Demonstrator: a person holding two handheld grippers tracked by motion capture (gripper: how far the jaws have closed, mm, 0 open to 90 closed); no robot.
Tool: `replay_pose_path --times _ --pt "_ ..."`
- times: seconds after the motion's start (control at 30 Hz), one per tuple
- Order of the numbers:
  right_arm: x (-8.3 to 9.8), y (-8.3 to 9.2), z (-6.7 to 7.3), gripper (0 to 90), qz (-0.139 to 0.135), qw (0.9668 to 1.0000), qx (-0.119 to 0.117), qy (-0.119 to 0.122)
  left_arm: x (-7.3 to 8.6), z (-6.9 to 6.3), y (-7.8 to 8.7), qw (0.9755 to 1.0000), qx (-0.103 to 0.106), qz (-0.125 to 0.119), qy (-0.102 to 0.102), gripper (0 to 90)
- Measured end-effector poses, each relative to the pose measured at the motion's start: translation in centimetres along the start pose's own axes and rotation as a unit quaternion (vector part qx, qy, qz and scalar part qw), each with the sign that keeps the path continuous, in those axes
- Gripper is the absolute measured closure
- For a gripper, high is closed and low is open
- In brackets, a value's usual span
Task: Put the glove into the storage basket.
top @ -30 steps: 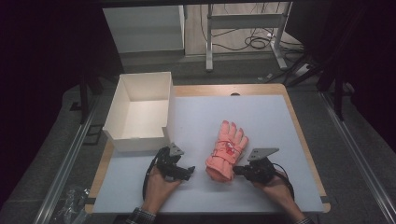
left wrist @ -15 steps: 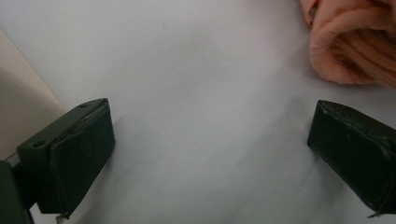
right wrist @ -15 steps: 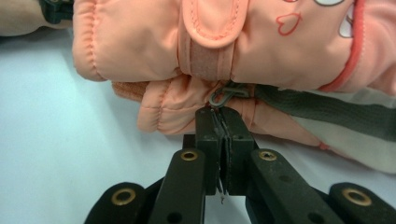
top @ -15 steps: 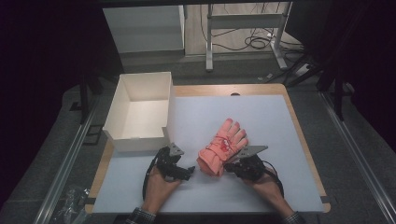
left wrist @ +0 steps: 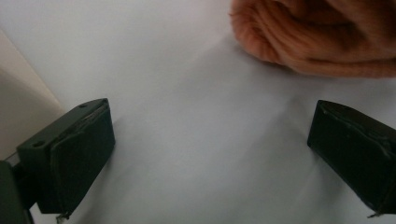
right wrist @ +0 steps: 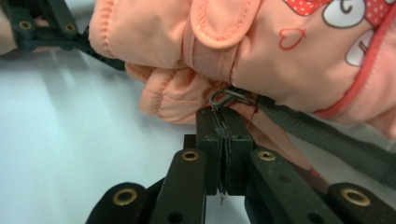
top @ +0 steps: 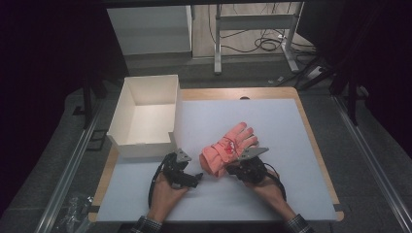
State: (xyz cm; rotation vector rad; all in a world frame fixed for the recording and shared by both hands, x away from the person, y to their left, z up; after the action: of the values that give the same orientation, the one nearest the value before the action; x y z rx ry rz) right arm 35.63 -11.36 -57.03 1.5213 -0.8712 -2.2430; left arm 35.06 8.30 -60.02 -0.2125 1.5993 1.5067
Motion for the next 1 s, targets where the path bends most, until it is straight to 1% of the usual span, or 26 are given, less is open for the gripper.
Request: replay_pose_path --times 0.2,0.3,0.4,0.5,0.63,0.73,0.83,1.0 --pt "-0.5 -0.6 -0.2 86.9 0.0 1.0 0.0 0.0 0.0 0.0 0.0 1.0 0.0 -0.001 0.002 0.9" --pt "-0.3 -0.6 -0.1 86.2 0.003 1.0 0.0 0.002 0.0 0.0 0.0 1.0 0.0 0.0 0.0 0.8" --pt "-0.2 -0.4 0.1 84.6 0.006 0.9999 0.008 0.007 0.0 0.0 0.0 1.0 0.0 0.0 0.0 0.8" --pt "0.1 0.2 0.0 82.5 0.004 0.9999 0.013 0.008 0.0 0.0 0.0 1.0 0.0 0.0 0.0 0.8" --pt "0.5 1.3 -0.4 79.1 0.001 0.9997 0.024 0.005 0.0 0.0 0.0 1.0 0.0 0.0 0.0 0.9" --pt "1.1 2.4 -0.9 74.0 -0.005 0.9994 0.035 -0.004 0.0 0.0 0.0 1.0 0.0 0.0 0.0 0.8" --pt "1.6 3.2 -1.2 70.0 -0.012 0.9991 0.038 -0.017 0.0 0.0 0.0 1.0 0.0 0.0 0.0 0.8" --pt "2.6 4.6 -1.8 61.6 -0.02 0.998 0.052 -0.029 0.0 0.0 0.0 1.0 0.0 0.0 0.0 0.8"
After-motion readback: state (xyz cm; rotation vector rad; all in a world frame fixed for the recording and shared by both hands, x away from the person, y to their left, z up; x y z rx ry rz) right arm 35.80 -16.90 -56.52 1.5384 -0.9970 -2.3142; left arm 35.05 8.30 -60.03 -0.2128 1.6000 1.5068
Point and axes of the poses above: each handheld gripper's, and its own axes: y roughly backward along the jaws, x roughly out of its underside, z roughly to its left, the point moved 7 cm from there along -y, roughly forward along the jaws, and after that the axes turned 15 degrees about -x, right-handed, at the moved point
